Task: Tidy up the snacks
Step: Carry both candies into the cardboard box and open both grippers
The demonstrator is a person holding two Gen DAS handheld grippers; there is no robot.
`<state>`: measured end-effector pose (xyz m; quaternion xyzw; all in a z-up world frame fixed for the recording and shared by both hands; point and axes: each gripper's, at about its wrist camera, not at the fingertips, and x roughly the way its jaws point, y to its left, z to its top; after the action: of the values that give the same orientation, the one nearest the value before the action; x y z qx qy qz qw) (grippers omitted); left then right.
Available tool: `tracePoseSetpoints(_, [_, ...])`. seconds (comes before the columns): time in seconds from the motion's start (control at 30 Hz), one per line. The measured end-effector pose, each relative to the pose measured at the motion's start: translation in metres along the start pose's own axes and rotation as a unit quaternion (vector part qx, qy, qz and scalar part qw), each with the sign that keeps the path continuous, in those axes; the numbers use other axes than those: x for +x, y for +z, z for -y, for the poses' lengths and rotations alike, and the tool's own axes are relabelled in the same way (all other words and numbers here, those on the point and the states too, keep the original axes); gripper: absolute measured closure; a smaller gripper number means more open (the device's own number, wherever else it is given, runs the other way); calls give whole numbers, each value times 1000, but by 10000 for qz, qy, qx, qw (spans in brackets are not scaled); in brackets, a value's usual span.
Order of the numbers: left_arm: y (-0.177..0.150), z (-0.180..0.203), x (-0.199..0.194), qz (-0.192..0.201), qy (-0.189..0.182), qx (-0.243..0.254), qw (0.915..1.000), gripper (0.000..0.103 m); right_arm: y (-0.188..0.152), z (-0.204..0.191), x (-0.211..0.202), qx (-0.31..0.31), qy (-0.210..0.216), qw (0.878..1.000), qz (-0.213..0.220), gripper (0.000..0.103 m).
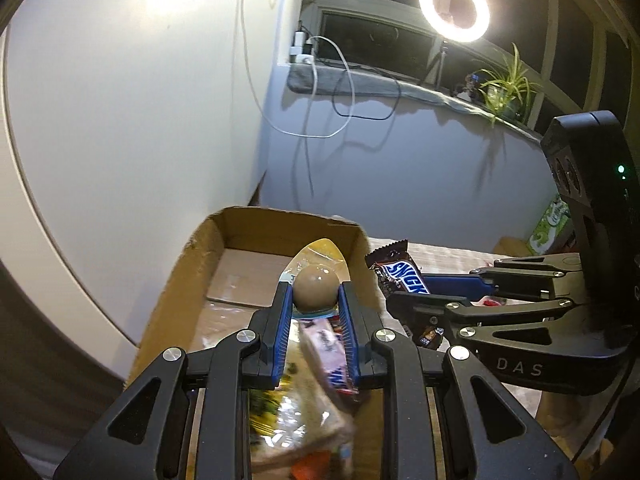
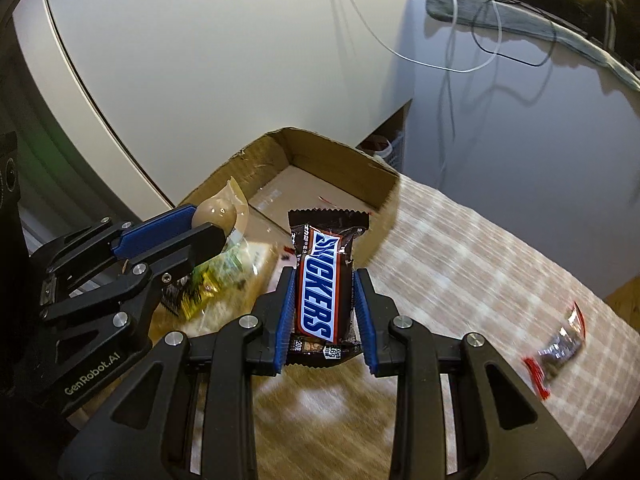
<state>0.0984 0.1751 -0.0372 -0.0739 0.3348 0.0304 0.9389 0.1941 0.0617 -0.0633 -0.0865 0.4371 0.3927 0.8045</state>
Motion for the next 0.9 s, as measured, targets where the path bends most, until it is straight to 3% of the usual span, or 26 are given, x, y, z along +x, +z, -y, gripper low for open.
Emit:
tracePoseSetpoints(0.77, [2, -34, 13, -138, 143, -285, 9994, 80, 29, -11, 40, -103, 78, 9998, -125, 73])
tracePoseSetpoints(0.9, [2, -36, 12, -135, 176, -309, 9993, 80, 29, -11, 36, -86, 55, 9999, -53, 62])
